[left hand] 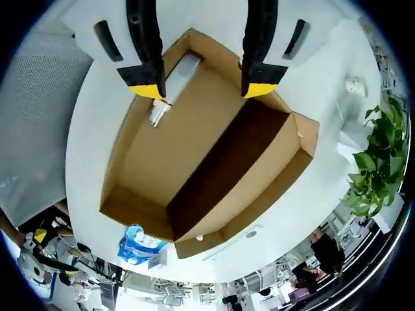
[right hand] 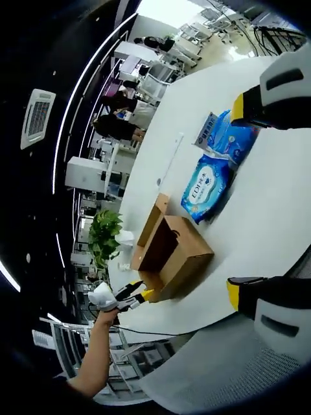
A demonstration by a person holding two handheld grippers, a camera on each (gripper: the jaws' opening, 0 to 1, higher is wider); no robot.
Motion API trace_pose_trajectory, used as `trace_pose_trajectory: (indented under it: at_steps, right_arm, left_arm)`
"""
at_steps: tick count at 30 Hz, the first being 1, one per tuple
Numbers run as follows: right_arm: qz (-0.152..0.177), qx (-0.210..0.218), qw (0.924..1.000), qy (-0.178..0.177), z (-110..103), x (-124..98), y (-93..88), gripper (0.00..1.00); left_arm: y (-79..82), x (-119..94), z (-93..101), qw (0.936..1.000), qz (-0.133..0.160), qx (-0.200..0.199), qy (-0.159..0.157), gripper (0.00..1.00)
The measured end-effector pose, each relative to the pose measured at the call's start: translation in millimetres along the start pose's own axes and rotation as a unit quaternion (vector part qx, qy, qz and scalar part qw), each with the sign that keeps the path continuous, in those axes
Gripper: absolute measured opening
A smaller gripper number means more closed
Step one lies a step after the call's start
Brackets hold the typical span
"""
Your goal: Operate the shoe box by opening the lid, removing the specified soft item, and placing it in the target area until the item is outside and the box remains undamaged.
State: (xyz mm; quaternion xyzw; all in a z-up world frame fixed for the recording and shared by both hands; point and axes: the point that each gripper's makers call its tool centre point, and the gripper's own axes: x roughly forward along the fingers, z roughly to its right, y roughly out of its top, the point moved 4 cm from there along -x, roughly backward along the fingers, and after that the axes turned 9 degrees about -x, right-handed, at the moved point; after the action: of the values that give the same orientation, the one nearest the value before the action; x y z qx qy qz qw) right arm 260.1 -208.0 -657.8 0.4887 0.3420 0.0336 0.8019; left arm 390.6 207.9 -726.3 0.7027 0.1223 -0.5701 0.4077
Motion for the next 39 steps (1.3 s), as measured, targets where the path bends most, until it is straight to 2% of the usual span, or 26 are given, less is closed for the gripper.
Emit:
trace_pose_trajectory:
  at_steps: [6, 10, 18, 22, 28, 33, 39]
  right_arm:
    - [0.024, 0.021, 0.9995, -0.004, -10, -8, 7.0, 0.95]
    - [0.029, 0.031, 0.9991, 0.002, -18, -11, 7.7, 0.95]
    - [0.037, 0.044, 0.9983, 0.001, -24, -15, 10.3, 0.95]
    - [0.035, 0.043, 0.9985, 0.004, -25, -13, 9.8, 0.95]
    - [0.025, 0.037, 0.9990, 0.007, -27, -11, 6.4, 0.95]
    - [0.021, 0.034, 0.9992, 0.005, -26, -11, 5.0, 0.95]
    - [0.018, 0.036, 0.9992, 0.001, -25, -11, 3.3, 0.94]
  left_arm:
    - [4.7, 5, 5.0, 0.9993, -0.012, 0.025, -0.024, 0.50]
    - [2.1, 11, 10.4, 0.9971, -0.030, 0.051, -0.047, 0.51]
    - [3.8, 23, 10.9, 0.9935, -0.050, 0.084, -0.059, 0.48]
    - [5.4, 31, 12.1, 0.9901, -0.059, 0.108, -0.068, 0.47]
    - [7.9, 41, 13.4, 0.9813, -0.062, 0.151, -0.103, 0.43]
    - [4.3, 44, 19.2, 0.9743, -0.072, 0.159, -0.142, 0.38]
    - [5.5, 44, 22.2, 0.9702, -0.069, 0.164, -0.164, 0.36]
